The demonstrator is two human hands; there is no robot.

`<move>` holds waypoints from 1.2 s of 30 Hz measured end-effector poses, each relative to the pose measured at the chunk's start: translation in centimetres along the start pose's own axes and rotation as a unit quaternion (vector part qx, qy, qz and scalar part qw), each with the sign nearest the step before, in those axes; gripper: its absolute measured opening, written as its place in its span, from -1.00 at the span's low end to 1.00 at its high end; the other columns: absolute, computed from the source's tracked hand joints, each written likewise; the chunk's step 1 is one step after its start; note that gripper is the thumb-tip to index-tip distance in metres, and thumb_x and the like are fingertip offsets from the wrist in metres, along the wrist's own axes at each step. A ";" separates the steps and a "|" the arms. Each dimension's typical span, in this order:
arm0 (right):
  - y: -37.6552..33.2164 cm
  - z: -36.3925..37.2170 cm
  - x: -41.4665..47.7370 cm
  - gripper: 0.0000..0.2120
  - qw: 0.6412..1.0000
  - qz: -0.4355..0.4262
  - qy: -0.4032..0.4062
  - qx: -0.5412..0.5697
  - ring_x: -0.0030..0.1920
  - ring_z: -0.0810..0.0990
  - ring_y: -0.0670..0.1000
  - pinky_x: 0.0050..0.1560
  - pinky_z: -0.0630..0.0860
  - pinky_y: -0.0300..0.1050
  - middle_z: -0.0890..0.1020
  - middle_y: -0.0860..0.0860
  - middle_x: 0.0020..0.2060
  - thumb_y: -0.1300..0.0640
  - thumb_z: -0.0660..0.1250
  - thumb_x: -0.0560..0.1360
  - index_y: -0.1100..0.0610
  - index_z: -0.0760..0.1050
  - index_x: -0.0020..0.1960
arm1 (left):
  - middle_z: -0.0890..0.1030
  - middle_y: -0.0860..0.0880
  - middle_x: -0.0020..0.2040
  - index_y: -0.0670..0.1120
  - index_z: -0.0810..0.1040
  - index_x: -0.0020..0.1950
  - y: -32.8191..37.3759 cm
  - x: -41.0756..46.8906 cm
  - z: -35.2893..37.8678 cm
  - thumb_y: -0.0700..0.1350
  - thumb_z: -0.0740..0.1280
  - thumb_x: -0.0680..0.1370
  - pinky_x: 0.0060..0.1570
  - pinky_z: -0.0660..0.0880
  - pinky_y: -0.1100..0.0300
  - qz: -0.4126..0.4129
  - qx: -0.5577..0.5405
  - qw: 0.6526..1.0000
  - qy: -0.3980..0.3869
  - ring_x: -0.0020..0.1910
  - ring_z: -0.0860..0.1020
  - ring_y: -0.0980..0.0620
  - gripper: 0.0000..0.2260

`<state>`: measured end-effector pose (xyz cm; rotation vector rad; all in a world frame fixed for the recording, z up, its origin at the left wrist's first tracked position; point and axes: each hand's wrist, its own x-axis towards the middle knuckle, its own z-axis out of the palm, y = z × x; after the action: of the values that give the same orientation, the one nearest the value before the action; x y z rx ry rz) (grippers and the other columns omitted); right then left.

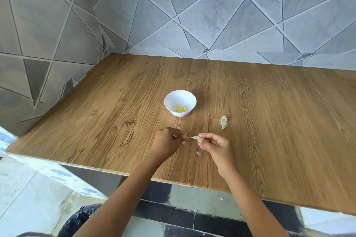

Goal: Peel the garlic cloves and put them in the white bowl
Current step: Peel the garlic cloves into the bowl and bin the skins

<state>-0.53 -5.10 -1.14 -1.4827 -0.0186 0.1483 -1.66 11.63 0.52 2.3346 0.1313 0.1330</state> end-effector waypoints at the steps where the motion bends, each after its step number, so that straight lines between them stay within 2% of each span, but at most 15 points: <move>1: 0.0 0.1 -0.1 -0.81 1.000 0.002 0.002 0.004 -0.27 0.64 -0.10 -0.17 0.57 -0.29 0.68 -0.03 -0.29 0.37 0.40 0.44 0.09 0.62 -0.15 | 0.60 0.09 -0.20 -0.10 0.69 -0.09 0.2 0.0 0.0 -0.13 0.43 0.49 -0.30 0.36 0.51 -0.002 0.011 1.000 0.003 -0.33 0.49 0.25 -0.93; 2: 0.0 0.1 -0.1 -0.81 1.000 0.004 0.003 0.006 -0.26 0.64 -0.11 -0.17 0.57 -0.30 0.68 -0.03 -0.29 0.37 0.39 0.44 0.09 0.62 -0.15 | 0.59 0.08 -0.17 -0.09 0.67 -0.14 0.4 0.0 0.0 -0.15 0.45 0.46 -0.27 0.41 0.43 -0.002 0.016 1.000 0.014 -0.31 0.50 0.21 -0.98; 4: -0.1 0.2 -0.2 -0.81 1.000 0.006 0.004 0.010 -0.26 0.65 -0.11 -0.17 0.57 -0.29 0.68 -0.03 -0.29 0.37 0.39 0.44 0.09 0.62 -0.15 | 0.54 0.06 -0.15 -0.06 0.58 -0.21 0.7 -0.1 -0.1 -0.21 0.48 0.39 -0.23 0.47 0.26 -0.004 0.021 0.999 0.032 -0.29 0.51 0.11 -0.90; 6: -0.1 0.2 -0.2 -0.82 1.000 0.008 0.006 0.020 -0.26 0.65 -0.11 -0.18 0.57 -0.30 0.68 -0.02 -0.29 0.38 0.40 0.43 0.11 0.62 -0.15 | 0.56 0.05 -0.20 -0.09 0.54 -0.19 0.8 -0.1 -0.1 -0.23 0.49 0.36 -0.27 0.44 0.30 -0.003 -0.012 1.000 0.026 -0.33 0.50 0.14 -0.85; 8: -0.1 0.2 -0.2 -0.83 0.999 0.010 0.008 0.034 -0.26 0.65 -0.11 -0.19 0.56 -0.31 0.68 0.01 -0.27 0.38 0.40 0.43 0.12 0.61 -0.14 | 0.61 0.01 -0.26 -0.13 0.59 -0.12 1.0 -0.1 -0.3 -0.21 0.51 0.37 -0.28 0.45 0.35 -0.010 -0.098 0.995 -0.024 -0.36 0.52 0.18 -0.85; 10: -0.2 0.2 -0.1 -0.85 0.999 0.014 0.005 0.041 -0.26 0.65 -0.11 -0.20 0.55 -0.33 0.68 0.04 -0.25 0.37 0.40 0.43 0.15 0.61 -0.13 | 0.66 -0.06 -0.27 -0.13 0.64 -0.06 1.2 -0.1 -0.2 -0.20 0.50 0.42 -0.25 0.51 0.31 -0.023 -0.158 0.985 -0.070 -0.33 0.57 0.15 -0.87; 13: -0.3 0.3 -0.3 -0.89 0.999 0.018 -0.002 0.042 -0.27 0.64 -0.11 -0.21 0.55 -0.32 0.68 0.03 -0.27 0.33 0.43 0.42 0.15 0.62 -0.13 | 0.65 -0.09 -0.29 -0.19 0.65 -0.06 1.2 0.0 0.1 -0.29 0.41 0.48 -0.24 0.53 0.27 -0.059 -0.234 0.967 -0.077 -0.31 0.60 0.07 -0.93; 17: -0.2 0.0 -0.3 -0.88 0.999 -0.015 -0.029 -0.035 -0.29 0.64 -0.11 -0.22 0.58 -0.26 0.68 -0.02 -0.31 0.29 0.43 0.43 0.08 0.62 -0.14 | 0.66 -0.17 -0.25 -0.16 0.65 -0.09 1.1 -0.1 0.0 -0.29 0.42 0.47 -0.17 0.55 0.06 -0.038 -0.221 0.972 -0.069 -0.29 0.58 0.04 -0.93; 21: -0.1 -0.3 0.0 -0.88 0.992 -0.055 -0.067 -0.086 -0.27 0.65 -0.07 -0.20 0.60 -0.20 0.68 0.03 -0.28 0.28 0.39 0.46 0.07 0.61 -0.13 | 0.65 -0.07 -0.27 -0.17 0.65 -0.08 1.2 -0.2 -0.2 -0.29 0.43 0.46 -0.24 0.50 0.24 -0.017 -0.210 0.975 -0.067 -0.35 0.55 0.18 -0.93; 24: -0.4 -0.4 0.1 -0.89 0.996 0.005 -0.083 -0.008 -0.30 0.63 -0.07 -0.23 0.58 -0.26 0.68 0.04 -0.31 0.31 0.33 0.50 0.15 0.61 -0.11 | 0.65 -0.04 -0.27 -0.15 0.65 -0.10 1.2 -0.2 -0.4 -0.30 0.42 0.46 -0.20 0.52 0.23 -0.024 -0.239 0.968 -0.078 -0.30 0.55 0.11 -0.92; 27: -0.5 -0.4 0.3 -0.89 0.993 0.069 -0.092 0.033 -0.33 0.61 -0.06 -0.26 0.56 -0.25 0.65 0.05 -0.34 0.27 0.30 0.53 0.23 0.60 -0.10 | 0.66 -0.06 -0.25 -0.13 0.64 -0.08 1.1 -0.3 -0.3 -0.27 0.40 0.49 -0.11 0.53 0.10 -0.053 -0.290 0.950 -0.099 -0.23 0.59 0.01 -0.93; 29: -0.3 -0.2 0.4 -0.85 0.990 0.093 -0.094 0.049 -0.38 0.55 -0.08 -0.31 0.52 -0.26 0.59 0.03 -0.37 0.23 0.27 0.55 0.27 0.57 -0.09 | 0.67 -0.08 -0.25 -0.15 0.63 -0.07 1.2 -0.4 0.0 -0.26 0.37 0.51 -0.13 0.55 0.13 -0.078 -0.330 0.934 -0.110 -0.23 0.61 -0.01 -0.94; 31: -0.1 0.2 0.4 -0.82 0.996 0.058 -0.072 -0.016 -0.41 0.49 -0.16 -0.37 0.43 -0.30 0.53 -0.03 -0.39 0.18 0.25 0.58 0.27 0.54 -0.10 | 0.65 -0.06 -0.28 -0.21 0.61 -0.06 1.5 -0.6 0.2 -0.28 0.35 0.52 -0.25 0.55 0.29 -0.101 -0.355 0.924 -0.099 -0.29 0.62 0.07 -0.94; 33: 0.5 0.4 0.3 -0.80 0.983 -0.049 -0.030 -0.175 -0.43 0.46 -0.21 -0.38 0.38 -0.34 0.49 -0.11 -0.40 0.15 0.22 0.59 0.21 0.49 -0.16 | 0.64 -0.09 -0.28 -0.26 0.60 -0.07 1.6 -0.7 0.5 -0.28 0.36 0.52 -0.34 0.51 0.35 -0.109 -0.340 0.931 -0.077 -0.34 0.61 0.10 -0.94; 36: 1.5 0.7 0.4 -0.78 0.949 -0.144 0.016 -0.281 -0.43 0.45 -0.14 -0.35 0.39 -0.15 0.46 -0.09 -0.42 0.24 0.18 0.59 0.19 0.38 -0.24 | 0.65 -0.13 -0.27 -0.27 0.61 -0.09 1.6 -0.7 0.8 -0.27 0.39 0.51 -0.36 0.48 0.36 -0.088 -0.275 0.956 -0.047 -0.37 0.60 0.11 -0.94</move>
<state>-0.29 -4.25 -2.60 -2.0317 -0.2691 -0.1324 -2.20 9.83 1.07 1.7589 0.2236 -0.0297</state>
